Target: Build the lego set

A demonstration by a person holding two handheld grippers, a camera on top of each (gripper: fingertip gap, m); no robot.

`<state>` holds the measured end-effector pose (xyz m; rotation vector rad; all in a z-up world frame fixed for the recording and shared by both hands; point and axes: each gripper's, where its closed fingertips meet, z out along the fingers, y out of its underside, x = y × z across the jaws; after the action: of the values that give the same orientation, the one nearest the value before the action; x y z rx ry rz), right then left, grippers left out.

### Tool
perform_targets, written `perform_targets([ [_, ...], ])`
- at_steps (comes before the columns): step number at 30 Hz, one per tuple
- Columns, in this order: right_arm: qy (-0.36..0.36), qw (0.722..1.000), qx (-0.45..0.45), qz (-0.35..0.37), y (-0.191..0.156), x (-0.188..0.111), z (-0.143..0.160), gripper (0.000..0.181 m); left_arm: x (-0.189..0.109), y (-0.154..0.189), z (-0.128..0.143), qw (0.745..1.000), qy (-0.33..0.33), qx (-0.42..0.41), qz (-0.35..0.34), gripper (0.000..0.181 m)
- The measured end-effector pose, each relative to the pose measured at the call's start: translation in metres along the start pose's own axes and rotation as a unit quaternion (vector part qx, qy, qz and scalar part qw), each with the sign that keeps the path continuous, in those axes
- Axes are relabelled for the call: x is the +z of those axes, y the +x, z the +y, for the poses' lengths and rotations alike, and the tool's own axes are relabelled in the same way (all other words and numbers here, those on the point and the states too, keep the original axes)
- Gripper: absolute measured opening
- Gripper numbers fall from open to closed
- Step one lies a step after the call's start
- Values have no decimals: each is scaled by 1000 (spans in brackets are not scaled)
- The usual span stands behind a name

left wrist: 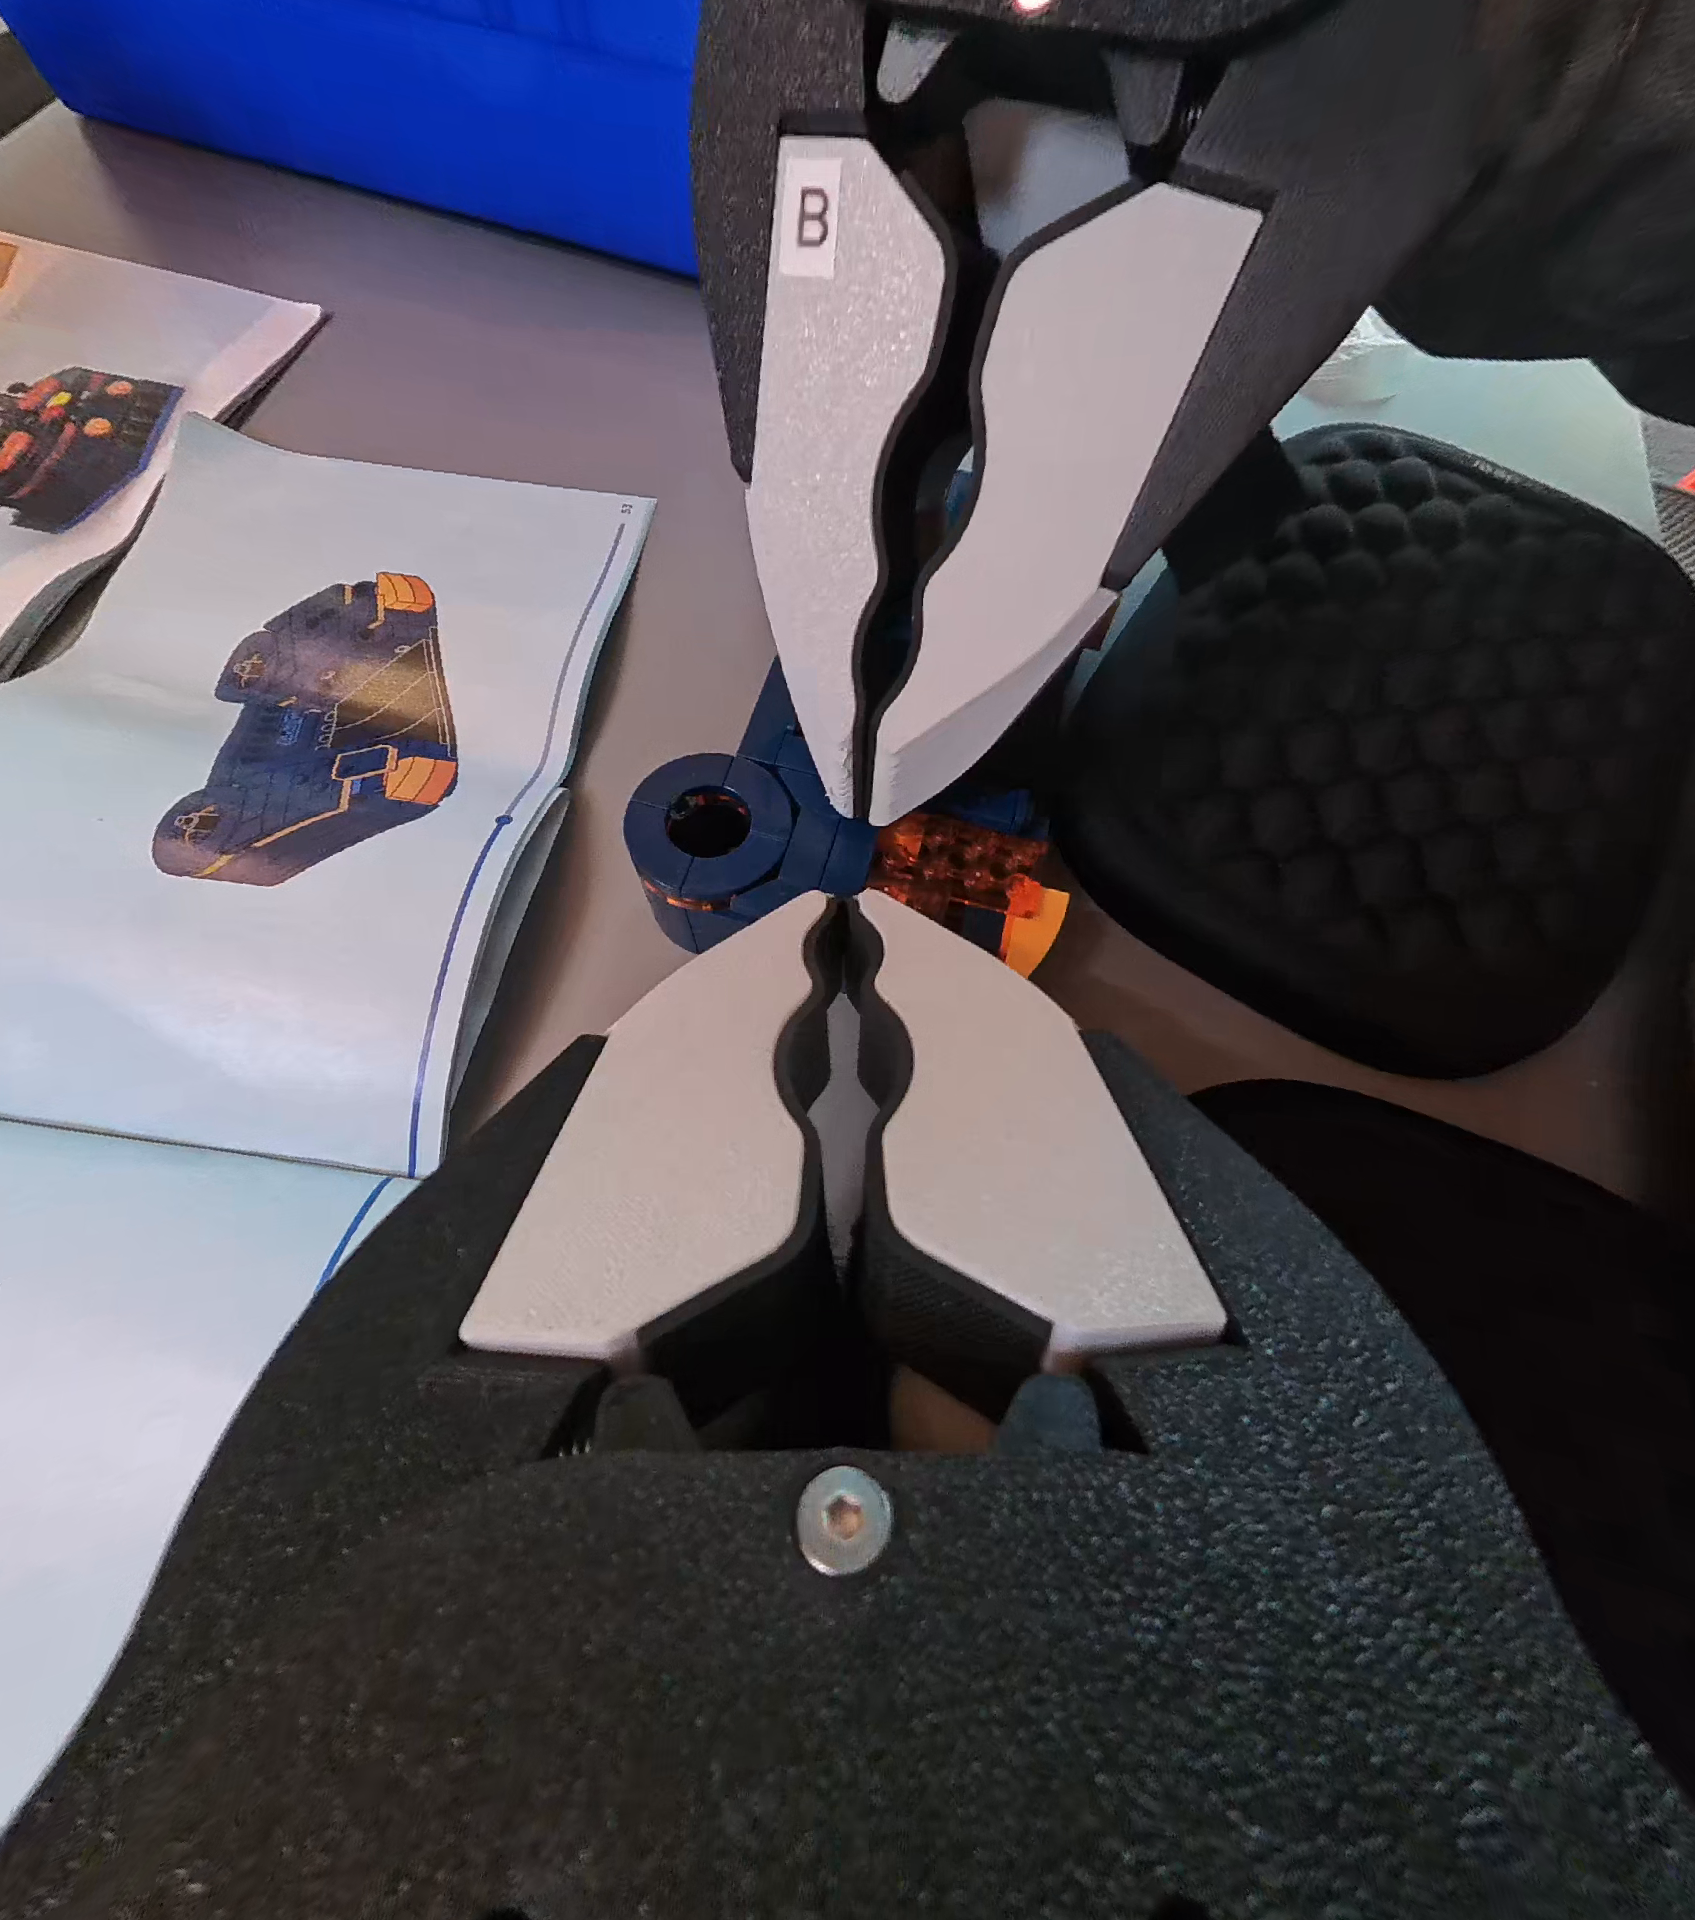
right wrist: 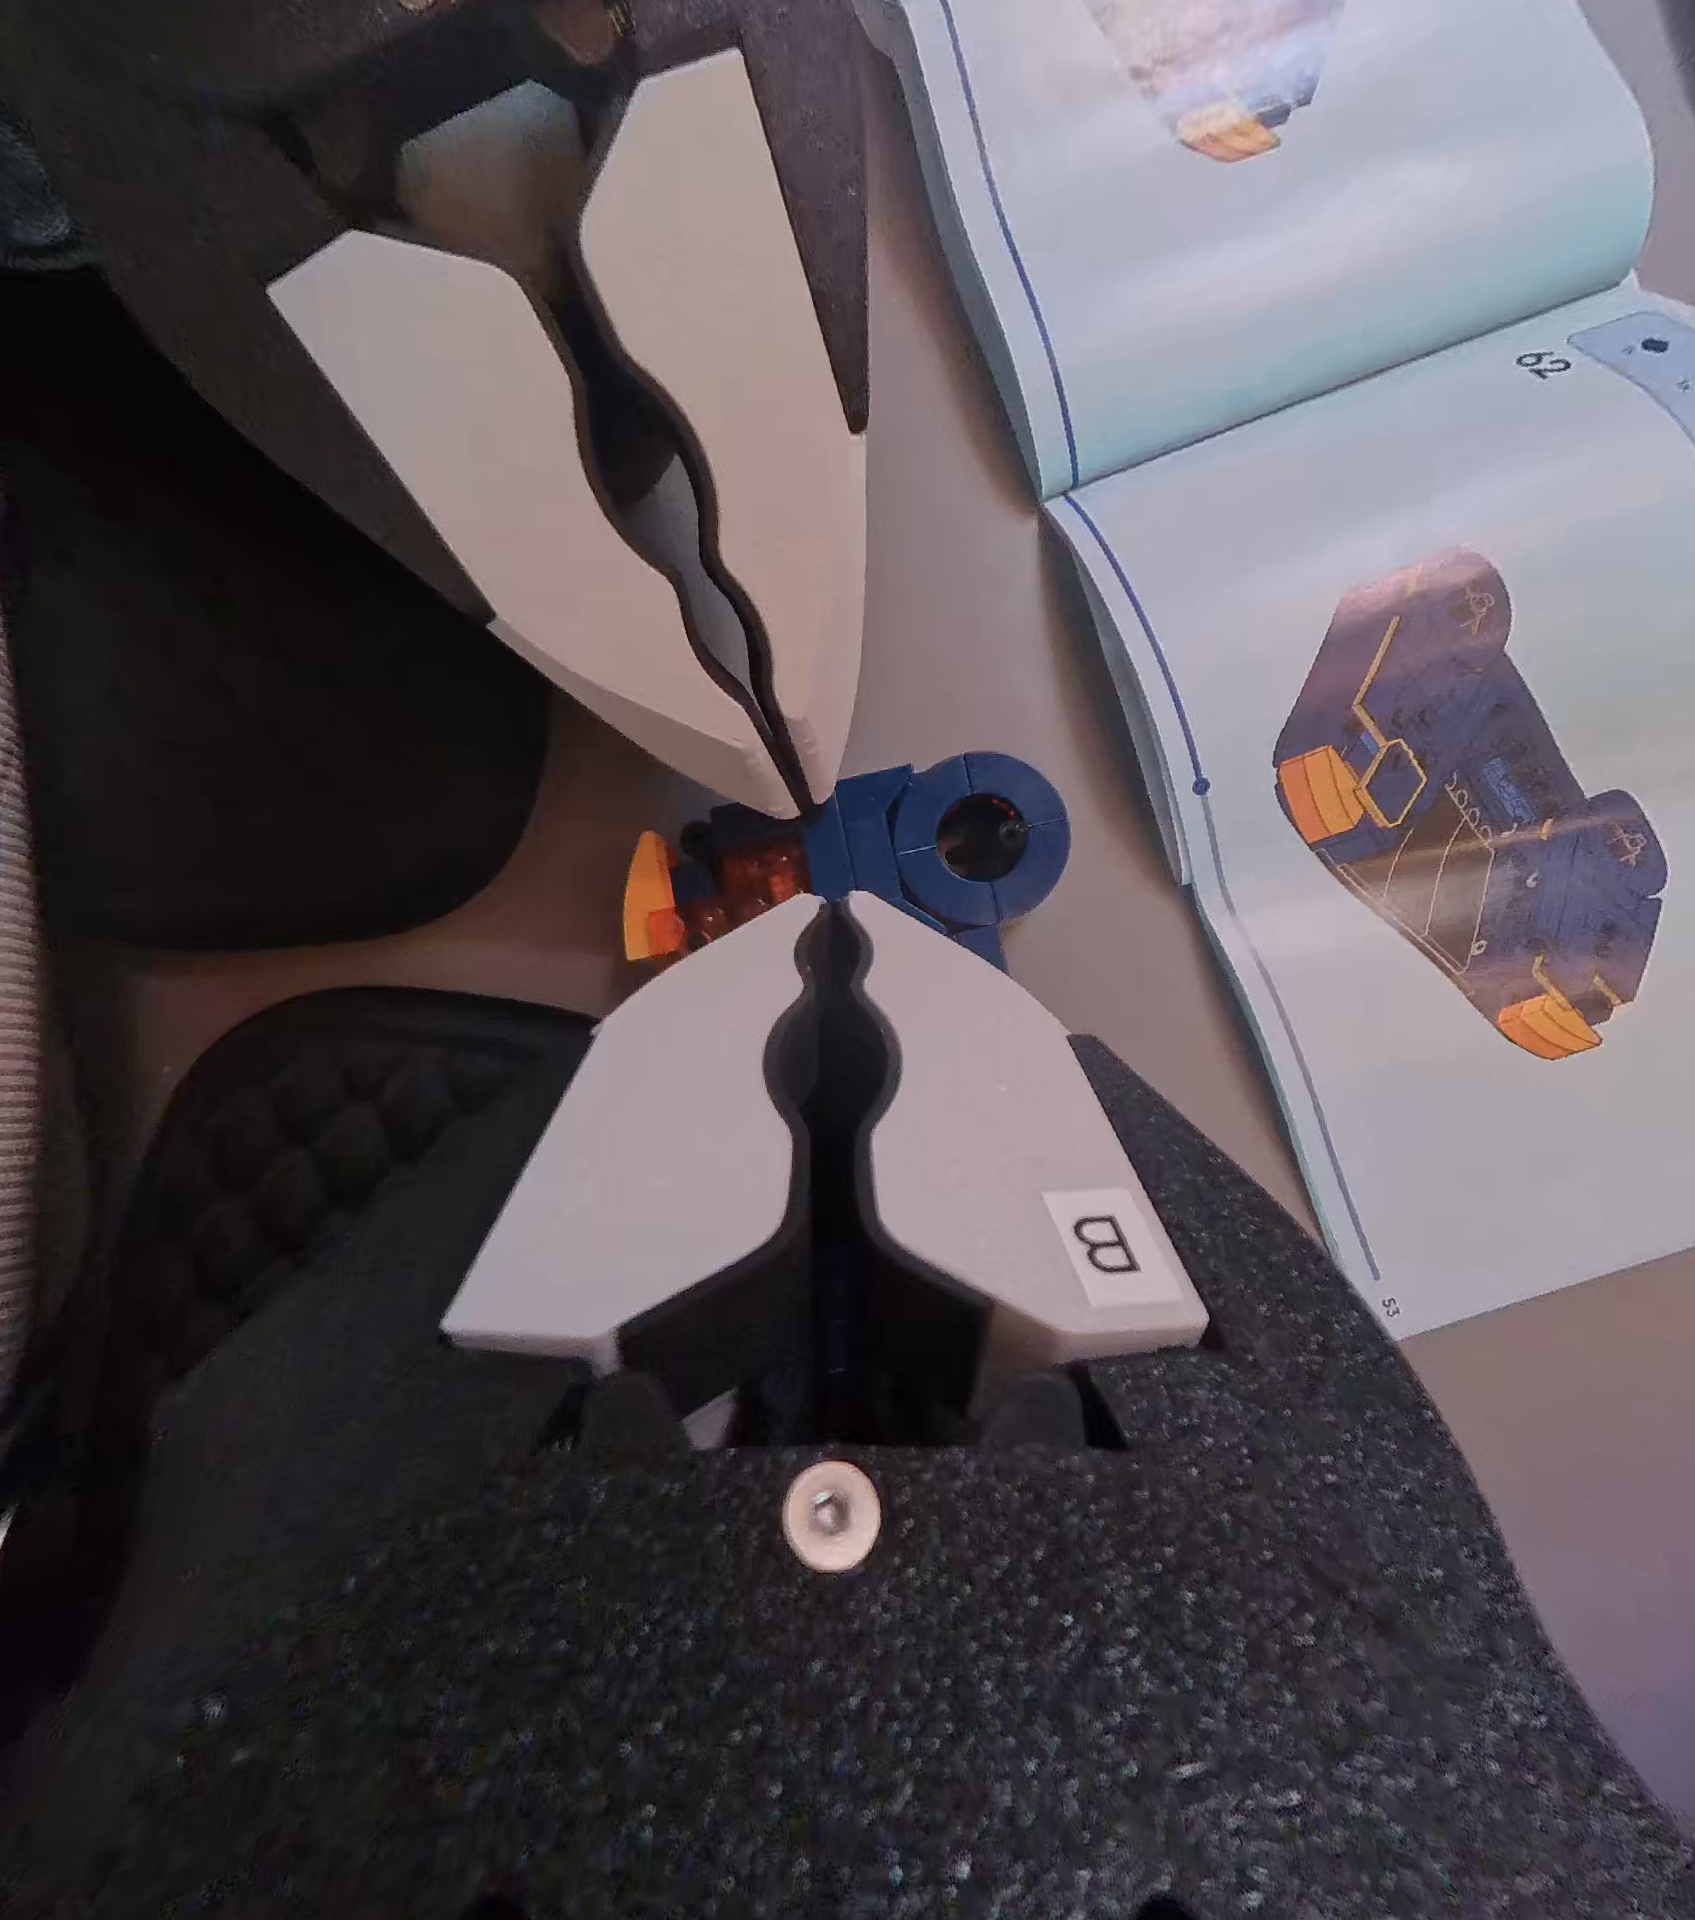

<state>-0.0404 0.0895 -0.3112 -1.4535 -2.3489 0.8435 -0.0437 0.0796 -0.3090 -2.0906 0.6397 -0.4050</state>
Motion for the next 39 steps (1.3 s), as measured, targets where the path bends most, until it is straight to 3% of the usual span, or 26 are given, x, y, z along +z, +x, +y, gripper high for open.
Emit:
perform_targets([
  [5,3,1000,-24,7,-1,0,0,0,-4,1,1,1000,24,-3,20,0],
  [7,39,996,-66,45,6,-4,-4,0,-18,-11,-17,995,100,-30,2,1],
  [9,172,982,-48,68,13,-21,-29,0,-43,-28,-44,974,213,-73,-22,26],
  [12,399,912,4,97,27,-71,-62,0,-61,-37,-57,953,288,-83,-38,53],
  [13,462,879,4,123,31,-87,-65,9,-64,-35,-62,950,301,-67,-38,65],
  [14,514,842,3,162,37,-104,-65,32,-67,-30,-69,945,321,-45,-40,80],
  [15,546,814,0,198,42,-117,-61,39,-71,-24,-77,936,348,-16,-46,96],
  [18,572,774,-7,272,53,-145,-53,63,-79,-14,-87,914,387,73,-94,111],
  [20,582,757,6,296,60,-152,-47,67,-78,-17,-86,913,377,96,-120,104],
  [21,586,754,14,297,62,-152,-46,69,-79,-20,-83,913,374,101,-130,90],
  [22,586,754,17,298,63,-152,-45,64,-81,-19,-81,913,373,110,-127,51],
  [23,579,755,16,306,64,-151,-44,42,-81,-19,-78,915,366,116,-124,0],
  [24,566,759,11,323,67,-149,-41,12,-80,-20,-75,921,352,111,-120,0],
  [25,550,763,4,339,69,-147,-38,0,-76,-21,-72,930,335,104,-111,0],
  [27,535,773,-4,341,69,-142,-38,0,-69,-24,-66,941,310,88,-105,0],
  [30,549,768,-4,330,65,-145,-41,0,-63,-37,-59,943,285,81,-148,0],
  [33,556,762,-6,331,63,-149,-41,4,-55,-36,-54,946,247,125,-168,2],
  [39,561,757,3,334,62,-157,-40,8,-51,-38,-51,946,236,132,-178,5],
])
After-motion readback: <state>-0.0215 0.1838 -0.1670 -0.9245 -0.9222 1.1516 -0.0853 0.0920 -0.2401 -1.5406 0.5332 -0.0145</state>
